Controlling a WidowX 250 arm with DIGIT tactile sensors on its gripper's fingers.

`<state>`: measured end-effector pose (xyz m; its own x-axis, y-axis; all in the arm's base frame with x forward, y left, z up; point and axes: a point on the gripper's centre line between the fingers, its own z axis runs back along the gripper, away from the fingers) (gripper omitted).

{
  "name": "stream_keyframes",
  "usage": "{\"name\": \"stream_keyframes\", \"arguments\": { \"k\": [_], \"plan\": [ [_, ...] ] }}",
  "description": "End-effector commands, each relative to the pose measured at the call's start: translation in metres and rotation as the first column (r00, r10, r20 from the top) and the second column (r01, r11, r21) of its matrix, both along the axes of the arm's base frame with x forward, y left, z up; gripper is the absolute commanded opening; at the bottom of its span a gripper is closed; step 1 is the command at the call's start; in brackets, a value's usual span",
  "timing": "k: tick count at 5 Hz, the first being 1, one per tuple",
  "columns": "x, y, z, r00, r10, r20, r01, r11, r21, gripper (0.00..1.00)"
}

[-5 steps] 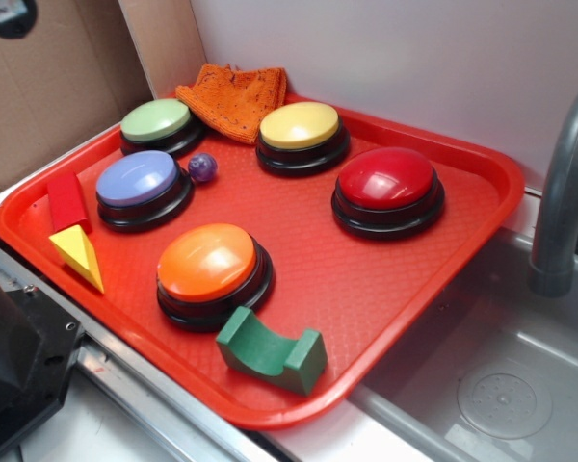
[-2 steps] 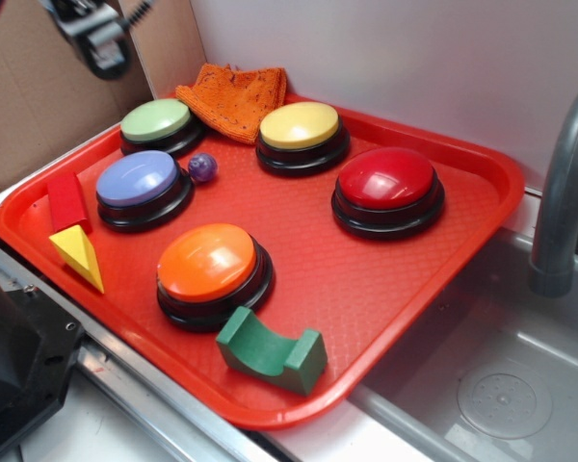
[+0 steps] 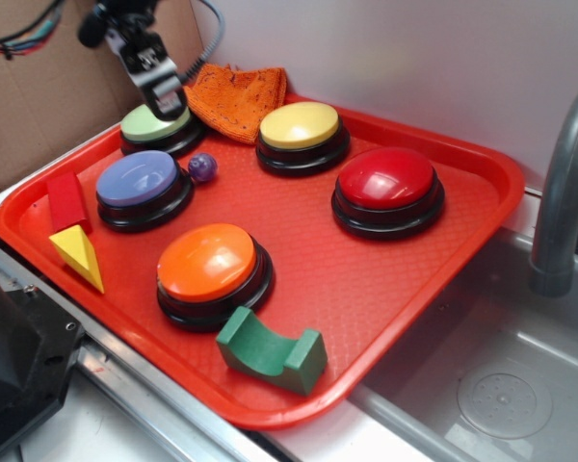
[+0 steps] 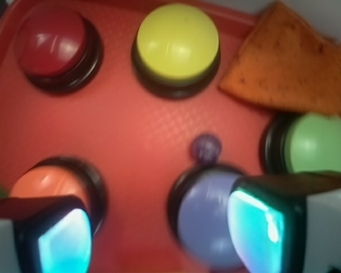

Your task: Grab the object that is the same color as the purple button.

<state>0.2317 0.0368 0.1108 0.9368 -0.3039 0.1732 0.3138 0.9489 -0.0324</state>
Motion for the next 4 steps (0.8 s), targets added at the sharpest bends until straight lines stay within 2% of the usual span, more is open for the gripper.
{"name": "stream_keyframes", "arguments": {
  "k": [1,4],
  "plan": [
    [0.033,0.009,-0.039,0.998,-0.059,0.027,0.059,0.998,0.022,1.00],
    [0.039,0.014,-0.074,0.996,-0.078,-0.033,0.079,0.996,0.040,1.00]
  ]
}}
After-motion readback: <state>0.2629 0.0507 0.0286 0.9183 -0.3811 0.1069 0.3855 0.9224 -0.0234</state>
